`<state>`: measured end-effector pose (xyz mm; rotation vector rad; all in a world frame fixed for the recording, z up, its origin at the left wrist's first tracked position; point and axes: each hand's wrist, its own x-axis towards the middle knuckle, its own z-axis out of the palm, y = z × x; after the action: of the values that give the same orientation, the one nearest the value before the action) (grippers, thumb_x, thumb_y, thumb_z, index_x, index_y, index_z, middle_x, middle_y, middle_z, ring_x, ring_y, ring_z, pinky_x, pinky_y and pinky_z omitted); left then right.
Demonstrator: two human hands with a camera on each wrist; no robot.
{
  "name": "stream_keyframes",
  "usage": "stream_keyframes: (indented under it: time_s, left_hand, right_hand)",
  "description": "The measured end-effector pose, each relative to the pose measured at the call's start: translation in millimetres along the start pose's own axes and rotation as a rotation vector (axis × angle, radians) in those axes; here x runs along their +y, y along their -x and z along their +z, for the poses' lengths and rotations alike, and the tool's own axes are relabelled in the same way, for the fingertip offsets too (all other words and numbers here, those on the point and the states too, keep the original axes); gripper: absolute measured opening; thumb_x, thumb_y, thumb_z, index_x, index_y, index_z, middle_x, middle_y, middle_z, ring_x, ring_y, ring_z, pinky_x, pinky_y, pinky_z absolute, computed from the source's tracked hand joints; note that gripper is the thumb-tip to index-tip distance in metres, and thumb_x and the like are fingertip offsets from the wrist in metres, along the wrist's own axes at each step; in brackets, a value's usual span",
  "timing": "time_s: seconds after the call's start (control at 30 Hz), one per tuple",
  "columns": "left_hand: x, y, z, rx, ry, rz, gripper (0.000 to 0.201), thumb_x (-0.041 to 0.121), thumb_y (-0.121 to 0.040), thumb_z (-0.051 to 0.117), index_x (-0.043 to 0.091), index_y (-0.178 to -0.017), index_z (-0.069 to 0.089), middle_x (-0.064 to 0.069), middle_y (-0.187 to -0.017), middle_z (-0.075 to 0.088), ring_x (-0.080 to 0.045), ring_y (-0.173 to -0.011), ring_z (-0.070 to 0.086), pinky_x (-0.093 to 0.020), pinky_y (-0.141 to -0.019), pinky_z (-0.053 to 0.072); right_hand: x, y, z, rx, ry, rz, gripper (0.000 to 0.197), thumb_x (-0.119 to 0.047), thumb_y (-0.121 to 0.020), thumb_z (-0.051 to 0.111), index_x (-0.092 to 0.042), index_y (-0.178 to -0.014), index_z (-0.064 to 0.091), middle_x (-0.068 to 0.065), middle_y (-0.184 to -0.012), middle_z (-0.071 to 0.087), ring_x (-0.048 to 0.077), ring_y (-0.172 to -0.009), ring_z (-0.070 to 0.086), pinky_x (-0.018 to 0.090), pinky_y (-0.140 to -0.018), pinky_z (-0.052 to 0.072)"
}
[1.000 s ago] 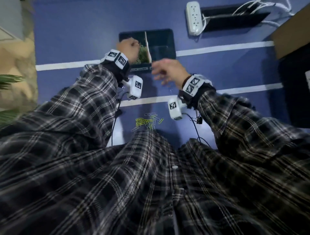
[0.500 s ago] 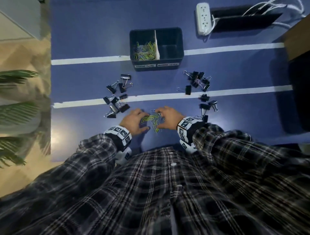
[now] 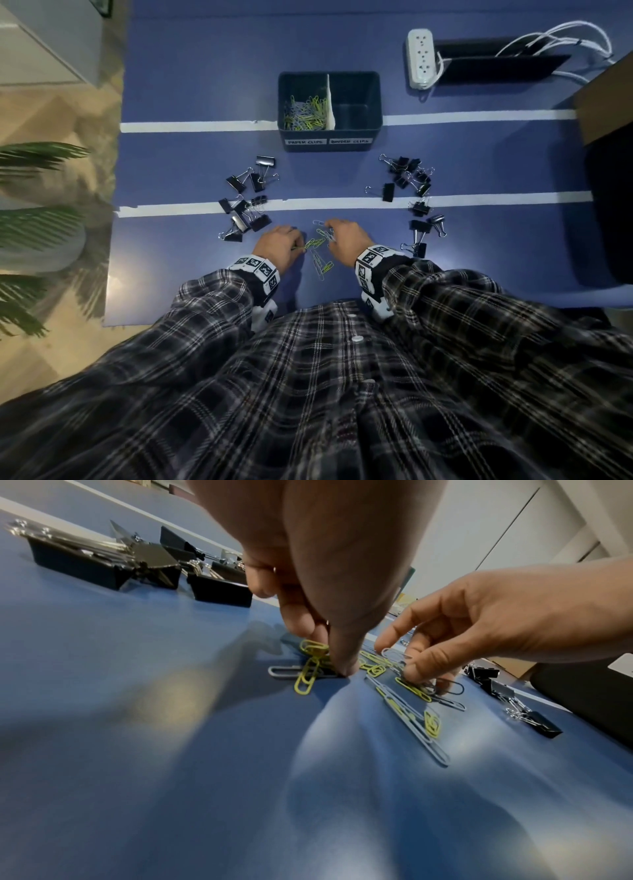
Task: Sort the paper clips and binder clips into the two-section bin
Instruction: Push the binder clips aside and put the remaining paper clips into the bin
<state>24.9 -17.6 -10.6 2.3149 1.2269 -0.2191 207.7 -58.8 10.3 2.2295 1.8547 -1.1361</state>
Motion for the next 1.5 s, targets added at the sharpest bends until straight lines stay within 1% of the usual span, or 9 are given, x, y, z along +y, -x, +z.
stream_keyframes:
  time_s: [0.23,0.4,0.6,0.77,0.97,1.07,1.17,1.37,1.5]
  left_hand:
    - [-1,-1,-1,-0.002,-0.019,-0.01,0.03,0.041,-0.088,0.058,0.018,-0.108,0.057,-0.003,-0.104,0.062,-0.024,-0.1,0.054,-0.034,-0.089,0.039]
    - [2,0,-4,-0.007,0.044,-0.06,0.027,0.031,-0.087,0.065,0.014,-0.108,0.062,-0.007,-0.103,0.064,-0.026,-0.097,0.06,-0.032,-0.083,0.046]
    - [10,-6,-12,-0.063,-0.055,-0.072,0.021,0.023,-0.088,0.058,0.012,-0.104,0.065,-0.012,-0.101,0.067,-0.031,-0.094,0.062,-0.035,-0.077,0.047]
    - [13,-10,-15,-0.066,-0.163,-0.039,0.022,0.02,-0.084,0.056,0.013,-0.103,0.065,-0.01,-0.1,0.069,-0.03,-0.093,0.063,-0.034,-0.083,0.046]
    - [-2,-11,-14,0.021,0.276,-0.263,0.009,0.019,-0.075,0.063,0.019,-0.082,0.069,0.001,-0.073,0.069,-0.017,-0.071,0.064,-0.025,-0.07,0.055]
    - [-4,-11,-25,0.051,0.606,-0.364,0.005,0.021,-0.081,0.066,0.019,-0.077,0.068,0.006,-0.067,0.064,-0.008,-0.062,0.057,-0.009,-0.059,0.046]
    - [-10,-14,-35,0.002,0.997,-0.475,0.02,0.019,-0.087,0.055,0.019,-0.068,0.06,0.003,-0.059,0.055,-0.013,-0.055,0.047,-0.022,-0.054,0.041]
    - [-10,-2,-40,-0.324,1.651,-0.538,0.011,0.014,-0.07,0.032,0.012,-0.069,0.043,0.004,-0.046,0.032,-0.009,-0.034,0.024,-0.014,-0.041,0.018]
    - [-16,0,-28,-0.379,1.685,-0.605,0.041,0.032,-0.093,0.035,0.021,-0.053,0.038,0.005,-0.048,0.032,-0.009,-0.034,0.025,-0.016,-0.04,0.016]
  right_hand:
    - [15,0,-12,0.135,-0.436,0.124,0.017,-0.012,-0.088,0.06,-0.01,-0.099,0.073,0.004,-0.087,0.069,0.014,-0.075,0.061,0.019,-0.075,0.048]
    - [24,-5,-24,0.078,-1.1,0.354,0.014,-0.003,-0.087,0.062,-0.012,-0.077,0.065,0.005,-0.067,0.059,0.017,-0.056,0.05,0.022,-0.044,0.042]
    - [32,3,-32,-0.04,-1.407,0.434,0.012,-0.004,-0.092,0.048,-0.01,-0.085,0.055,0.005,-0.08,0.06,0.014,-0.063,0.053,0.022,-0.044,0.041]
    - [33,5,-29,-0.097,-1.493,0.48,0.023,-0.005,-0.088,0.034,-0.011,-0.08,0.055,0.002,-0.063,0.052,0.015,-0.052,0.047,0.023,-0.047,0.04]
    - [29,10,-31,-0.192,-1.516,0.502,0.008,-0.021,-0.07,0.036,-0.017,-0.066,0.042,0.0,-0.057,0.04,0.015,-0.045,0.033,0.021,-0.046,0.02]
    - [37,9,-30,-0.231,-1.529,0.556,0.04,-0.048,-0.088,0.036,-0.02,-0.061,0.036,-0.003,-0.05,0.033,0.013,-0.039,0.025,0.02,-0.043,0.018]
    - [39,9,-29,-0.273,-1.502,0.573,0.06,-0.068,-0.088,0.04,-0.022,-0.05,0.031,-0.005,-0.041,0.023,0.012,-0.033,0.02,0.02,-0.041,0.018]
    - [35,9,-22,-0.181,-1.513,0.638,0.054,-0.047,-0.098,0.037,-0.021,-0.052,0.03,-0.004,-0.038,0.026,0.014,-0.032,0.025,0.026,-0.049,0.021]
    - [39,7,-18,-0.163,-1.381,0.651,0.044,-0.037,-0.098,0.037,-0.02,-0.058,0.036,-0.003,-0.043,0.034,0.014,-0.034,0.03,0.023,-0.049,0.021]
